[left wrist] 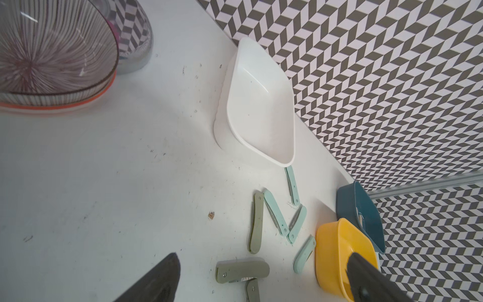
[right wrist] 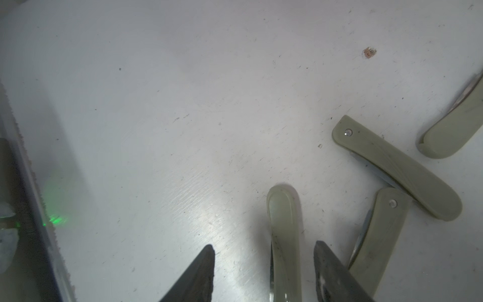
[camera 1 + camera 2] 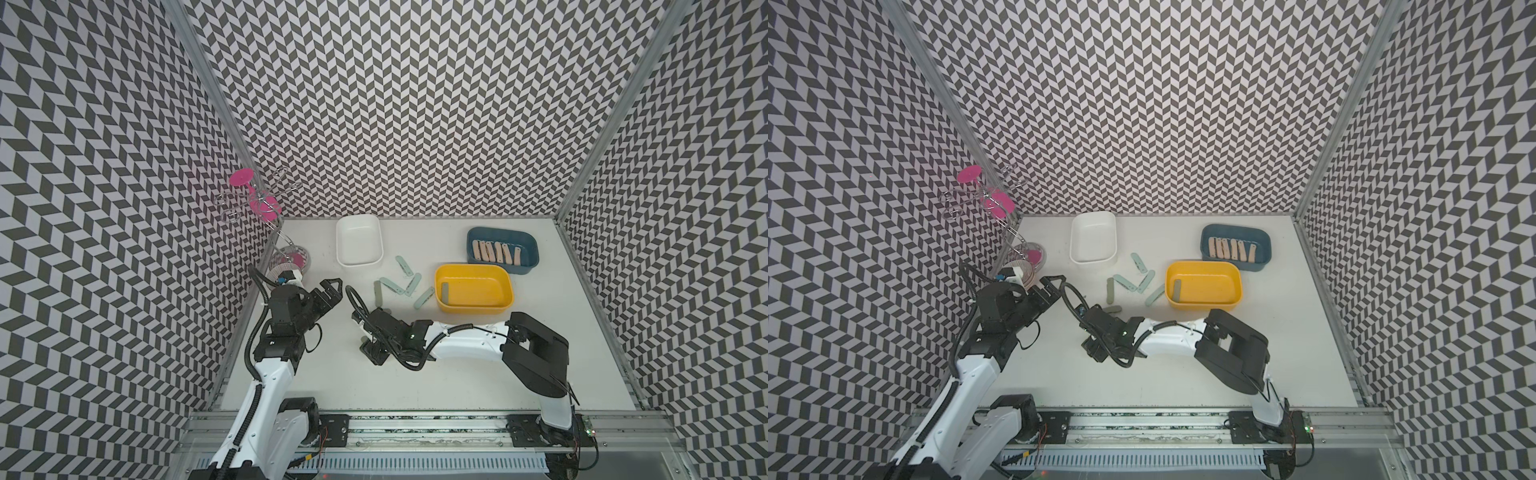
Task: Place the fruit knives into the storage box by color
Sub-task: Pick up the fruit knife from the center of the board.
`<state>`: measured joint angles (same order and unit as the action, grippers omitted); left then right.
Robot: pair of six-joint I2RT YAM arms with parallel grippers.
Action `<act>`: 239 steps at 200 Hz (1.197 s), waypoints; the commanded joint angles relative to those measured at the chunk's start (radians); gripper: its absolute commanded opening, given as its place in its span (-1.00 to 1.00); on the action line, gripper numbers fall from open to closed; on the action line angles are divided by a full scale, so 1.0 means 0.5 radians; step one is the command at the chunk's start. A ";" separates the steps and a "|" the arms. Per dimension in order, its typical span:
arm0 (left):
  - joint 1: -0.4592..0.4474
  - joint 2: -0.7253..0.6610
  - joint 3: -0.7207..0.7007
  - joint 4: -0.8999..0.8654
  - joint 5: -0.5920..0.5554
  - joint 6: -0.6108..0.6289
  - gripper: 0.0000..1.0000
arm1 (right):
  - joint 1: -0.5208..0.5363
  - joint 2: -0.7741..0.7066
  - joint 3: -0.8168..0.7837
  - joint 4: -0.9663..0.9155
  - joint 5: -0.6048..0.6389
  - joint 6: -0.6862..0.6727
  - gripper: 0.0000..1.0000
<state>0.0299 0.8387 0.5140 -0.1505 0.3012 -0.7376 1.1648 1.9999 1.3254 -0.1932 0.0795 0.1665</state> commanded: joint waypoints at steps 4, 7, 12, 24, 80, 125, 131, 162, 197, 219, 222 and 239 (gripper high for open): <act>0.023 -0.011 -0.001 0.069 0.042 -0.028 1.00 | 0.017 0.092 0.087 0.040 0.087 -0.067 0.15; 0.023 -0.009 0.000 0.071 0.045 -0.028 1.00 | 0.017 0.099 0.091 0.038 0.092 -0.066 0.14; 0.023 -0.009 0.002 0.068 0.049 -0.028 1.00 | 0.017 0.111 0.094 0.037 0.100 -0.069 0.13; 0.028 -0.008 0.009 0.068 0.051 -0.028 1.00 | 0.017 0.138 0.099 0.037 0.108 -0.074 0.10; 0.046 0.004 0.013 0.086 0.071 -0.039 1.00 | 0.048 0.241 0.106 0.008 0.176 -0.102 -0.10; 0.051 0.004 0.010 0.099 0.087 -0.050 1.00 | 0.079 0.318 0.118 -0.025 0.240 -0.109 -0.28; 0.051 0.004 0.012 0.099 0.088 -0.051 1.00 | 0.079 0.325 0.119 -0.025 0.236 -0.107 -0.31; 0.051 -0.003 0.010 0.099 0.089 -0.053 1.00 | 0.079 0.333 0.123 -0.034 0.211 -0.094 -0.46; 0.051 0.004 0.006 0.121 0.120 -0.062 1.00 | 0.079 0.316 0.126 -0.040 0.193 -0.103 -0.63; 0.052 0.010 -0.002 0.144 0.142 -0.076 1.00 | 0.079 0.289 0.135 -0.051 0.194 -0.090 -0.68; 0.051 0.012 -0.003 0.147 0.145 -0.077 1.00 | 0.079 0.282 0.135 -0.052 0.195 -0.085 -0.68; 0.051 0.016 -0.005 0.174 0.154 -0.086 1.00 | 0.079 0.228 0.131 -0.049 0.191 -0.061 -0.69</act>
<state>0.0494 0.8410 0.5125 -0.1104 0.3576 -0.7650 1.1995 2.1231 1.3869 -0.1795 0.1787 0.1234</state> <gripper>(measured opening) 0.997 0.200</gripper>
